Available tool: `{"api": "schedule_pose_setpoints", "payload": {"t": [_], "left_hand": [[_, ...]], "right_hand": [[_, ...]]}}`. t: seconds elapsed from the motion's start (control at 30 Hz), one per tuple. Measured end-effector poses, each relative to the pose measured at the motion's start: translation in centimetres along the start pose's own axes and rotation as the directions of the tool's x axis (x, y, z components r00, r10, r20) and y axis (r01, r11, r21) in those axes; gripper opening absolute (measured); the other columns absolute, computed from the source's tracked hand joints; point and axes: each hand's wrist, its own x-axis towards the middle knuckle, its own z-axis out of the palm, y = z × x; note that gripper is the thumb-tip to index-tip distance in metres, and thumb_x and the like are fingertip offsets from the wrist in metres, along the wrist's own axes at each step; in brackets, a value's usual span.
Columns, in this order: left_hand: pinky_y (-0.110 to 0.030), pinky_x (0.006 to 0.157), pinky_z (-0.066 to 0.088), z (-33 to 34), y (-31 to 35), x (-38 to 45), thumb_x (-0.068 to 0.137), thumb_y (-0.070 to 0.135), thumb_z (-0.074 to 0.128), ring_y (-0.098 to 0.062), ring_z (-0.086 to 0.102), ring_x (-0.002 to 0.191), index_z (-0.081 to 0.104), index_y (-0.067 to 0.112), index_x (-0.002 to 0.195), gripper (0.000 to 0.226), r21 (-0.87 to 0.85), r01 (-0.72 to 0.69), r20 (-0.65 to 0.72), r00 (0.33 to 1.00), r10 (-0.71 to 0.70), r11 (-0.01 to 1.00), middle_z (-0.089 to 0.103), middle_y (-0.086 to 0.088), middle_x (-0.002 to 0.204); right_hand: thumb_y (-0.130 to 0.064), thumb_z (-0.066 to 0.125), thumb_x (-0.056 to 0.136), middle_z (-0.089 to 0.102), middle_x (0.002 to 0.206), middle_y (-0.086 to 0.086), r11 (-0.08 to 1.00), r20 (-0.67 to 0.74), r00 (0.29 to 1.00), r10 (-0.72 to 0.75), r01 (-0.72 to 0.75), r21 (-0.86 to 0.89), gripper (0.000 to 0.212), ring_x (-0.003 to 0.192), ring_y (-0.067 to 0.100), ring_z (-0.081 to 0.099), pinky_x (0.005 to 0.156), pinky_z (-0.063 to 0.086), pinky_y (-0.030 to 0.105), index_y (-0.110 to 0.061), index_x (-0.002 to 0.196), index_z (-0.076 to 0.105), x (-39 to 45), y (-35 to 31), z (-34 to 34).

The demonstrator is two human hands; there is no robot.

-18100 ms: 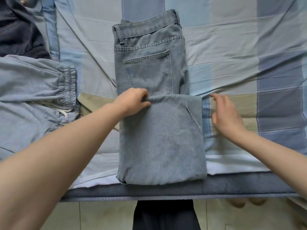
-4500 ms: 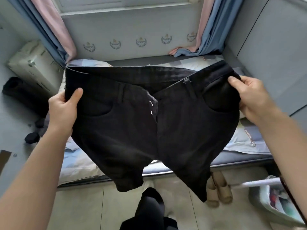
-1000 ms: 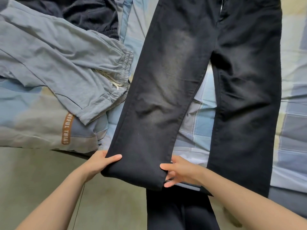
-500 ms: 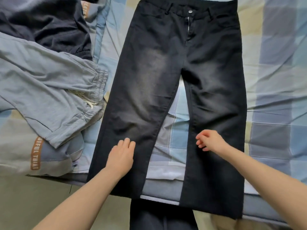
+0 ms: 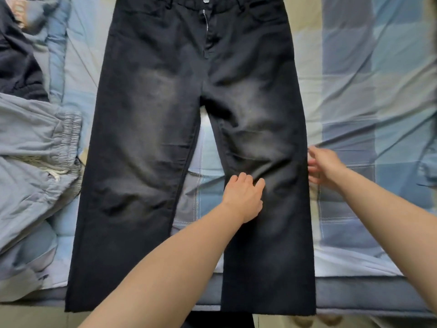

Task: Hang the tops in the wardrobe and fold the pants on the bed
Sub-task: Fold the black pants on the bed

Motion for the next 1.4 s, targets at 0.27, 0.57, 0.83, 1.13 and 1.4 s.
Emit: {"api": "schedule_pose_setpoints", "payload": {"t": [0.27, 0.57, 0.83, 1.13, 1.4], "left_hand": [[-0.046, 0.096, 0.043, -2.0, 5.9, 2.7, 0.080, 0.071, 0.056, -0.032, 0.047, 0.123, 0.041, 0.016, 0.136, 0.080, -0.561, 0.356, 0.178, 0.934, -0.311, 0.748, 0.047, -0.009, 0.133], [-0.037, 0.078, 0.051, -2.9, 5.9, 2.0, 0.095, 0.024, 0.052, -0.028, 0.060, 0.100, 0.054, 0.013, 0.068, 0.030, -0.830, 0.305, 0.112, 0.911, -0.397, 0.466, 0.061, -0.004, 0.109], [-0.031, 0.082, 0.046, -5.1, -1.7, -4.2, 0.095, 0.023, 0.060, -0.015, 0.053, 0.077, 0.059, -0.001, 0.077, 0.030, -0.968, 0.246, 0.226, 0.945, -0.236, 0.055, 0.055, 0.000, 0.088], [-0.037, 0.078, 0.057, -6.5, -19.3, -13.8, 0.100, 0.024, 0.052, -0.021, 0.071, 0.084, 0.070, 0.010, 0.101, 0.023, -0.924, 0.289, 0.346, 0.912, -0.220, -0.252, 0.075, -0.009, 0.099], [-0.024, 0.049, 0.049, -0.8, -32.3, -19.9, 0.096, 0.010, 0.055, -0.012, 0.049, 0.046, 0.058, 0.008, 0.081, 0.016, -0.834, 0.494, 0.552, 0.730, -0.402, -0.247, 0.055, -0.006, 0.060]], "right_hand": [[-0.032, 0.052, 0.096, 0.061, 0.076, 0.000, 0.924, 0.415, 0.875, -0.249, 0.344, -0.170, 0.014, 0.071, 0.013, 0.060, 0.068, 0.051, 0.030, -0.024, 0.086, 0.059, -1.5, -2.6, 1.0], [-0.036, 0.052, 0.095, 0.055, 0.082, -0.001, 0.936, 0.141, 0.940, -0.311, 0.328, -0.127, 0.020, 0.068, 0.011, 0.056, 0.055, 0.053, 0.026, -0.019, 0.085, 0.053, 1.2, -6.7, 5.1], [-0.027, 0.059, 0.090, 0.062, 0.114, 0.001, 0.915, 0.033, 0.915, -0.402, 0.402, 0.003, 0.032, 0.098, 0.022, 0.064, 0.071, 0.059, 0.038, -0.016, 0.119, 0.049, -0.7, -15.1, 9.9], [-0.010, 0.047, 0.089, 0.056, 0.128, 0.001, 0.805, 0.090, 0.800, -0.593, 0.587, 0.086, 0.069, 0.090, 0.021, 0.061, 0.050, 0.047, 0.025, -0.038, 0.146, 0.021, -8.6, -20.5, 23.9], [-0.018, 0.045, 0.098, 0.047, 0.138, 0.015, 0.792, 0.415, 0.831, -0.370, 0.516, -0.327, 0.058, 0.112, 0.034, 0.058, 0.089, 0.053, 0.042, -0.013, 0.149, 0.019, -11.1, -21.5, 38.6]]}}
